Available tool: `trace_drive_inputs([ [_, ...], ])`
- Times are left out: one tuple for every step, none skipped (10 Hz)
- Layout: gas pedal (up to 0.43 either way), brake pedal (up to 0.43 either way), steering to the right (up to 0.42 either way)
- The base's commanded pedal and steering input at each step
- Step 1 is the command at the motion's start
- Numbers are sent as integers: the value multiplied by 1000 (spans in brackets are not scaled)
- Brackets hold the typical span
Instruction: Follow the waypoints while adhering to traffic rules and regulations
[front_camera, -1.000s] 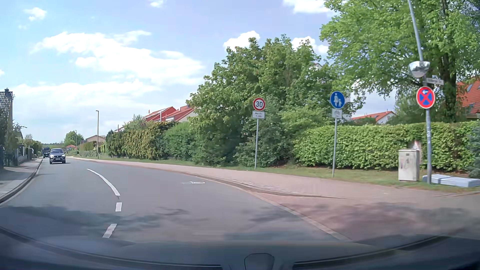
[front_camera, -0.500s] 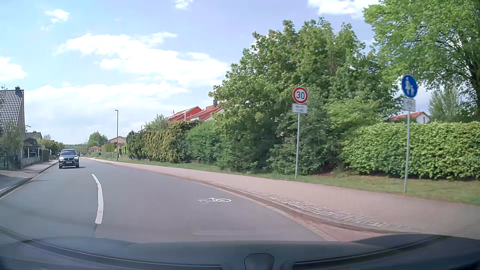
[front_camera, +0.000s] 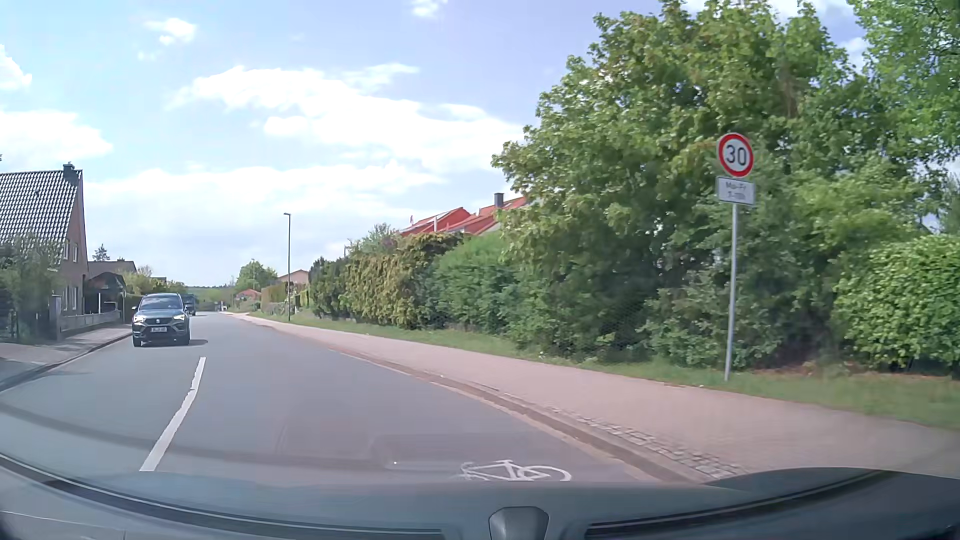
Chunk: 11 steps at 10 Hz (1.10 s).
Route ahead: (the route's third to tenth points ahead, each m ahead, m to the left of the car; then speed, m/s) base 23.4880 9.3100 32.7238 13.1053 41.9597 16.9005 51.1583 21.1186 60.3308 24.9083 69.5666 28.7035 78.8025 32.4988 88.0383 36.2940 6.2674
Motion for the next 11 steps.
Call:
trace_drive_inputs([
  [79, 0, -180],
  [79, 0, -179],
  [79, 0, -177],
  [79, 0, -175],
  [79, 0, -174],
  [79, 0, -173],
  [79, 0, -172],
  [79, 0, -171],
  [79, 0, -166],
  [79, 0, -162],
  [79, 0, -162],
])
